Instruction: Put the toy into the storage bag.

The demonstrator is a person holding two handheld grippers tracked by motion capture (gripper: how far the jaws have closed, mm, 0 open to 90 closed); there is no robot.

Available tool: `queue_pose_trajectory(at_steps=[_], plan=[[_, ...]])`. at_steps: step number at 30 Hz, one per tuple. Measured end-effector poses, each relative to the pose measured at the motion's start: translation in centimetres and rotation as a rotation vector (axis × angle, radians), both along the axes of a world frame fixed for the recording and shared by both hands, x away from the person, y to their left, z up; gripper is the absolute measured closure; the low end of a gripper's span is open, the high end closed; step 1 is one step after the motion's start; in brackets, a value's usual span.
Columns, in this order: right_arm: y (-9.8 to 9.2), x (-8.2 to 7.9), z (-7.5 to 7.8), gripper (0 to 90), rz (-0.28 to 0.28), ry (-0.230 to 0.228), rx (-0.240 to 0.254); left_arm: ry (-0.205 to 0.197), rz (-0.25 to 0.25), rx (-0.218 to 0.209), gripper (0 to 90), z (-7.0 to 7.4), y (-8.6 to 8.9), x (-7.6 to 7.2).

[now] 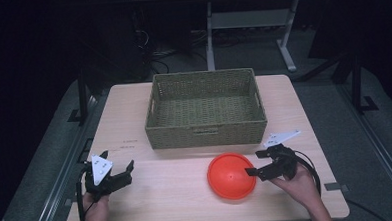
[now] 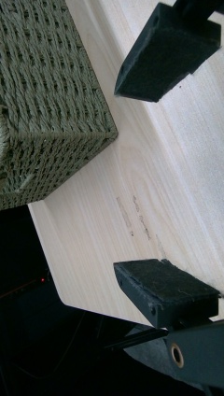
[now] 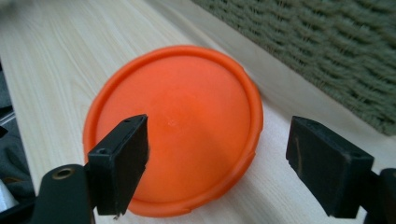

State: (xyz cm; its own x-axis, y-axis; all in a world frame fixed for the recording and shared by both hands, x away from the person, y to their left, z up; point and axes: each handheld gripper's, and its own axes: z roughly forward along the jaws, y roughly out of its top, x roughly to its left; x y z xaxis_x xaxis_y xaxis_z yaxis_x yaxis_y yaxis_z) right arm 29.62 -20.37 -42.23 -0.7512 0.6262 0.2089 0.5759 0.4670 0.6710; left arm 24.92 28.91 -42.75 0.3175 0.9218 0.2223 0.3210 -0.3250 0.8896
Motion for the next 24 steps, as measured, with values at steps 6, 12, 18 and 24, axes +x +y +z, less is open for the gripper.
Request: queue_pose_trajectory(at_steps=[6, 12, 18, 24], plan=[[0.5, 0.8, -0.9, 22.4, -0.013, 0.035, -0.023, 0.005, -0.002, 0.007, 12.8, 0.0, 0.0, 0.1], [0.7, 1.5, -1.8, 25.4, -0.021, 0.059, -0.037, 0.005, -0.005, 0.014, 12.8, 0.0, -0.1, 0.0], [1.0, 1.8, -2.9, 31.8, -0.019, 0.093, -0.047, 0.004, 0.001, 0.008, 12.8, 0.0, 0.0, 0.1], [0.9, 2.0, -3.0, 40.5, -0.025, 0.101, -0.039, 0.005, -0.003, 0.015, 12.8, 0.0, 0.0, 0.1]])
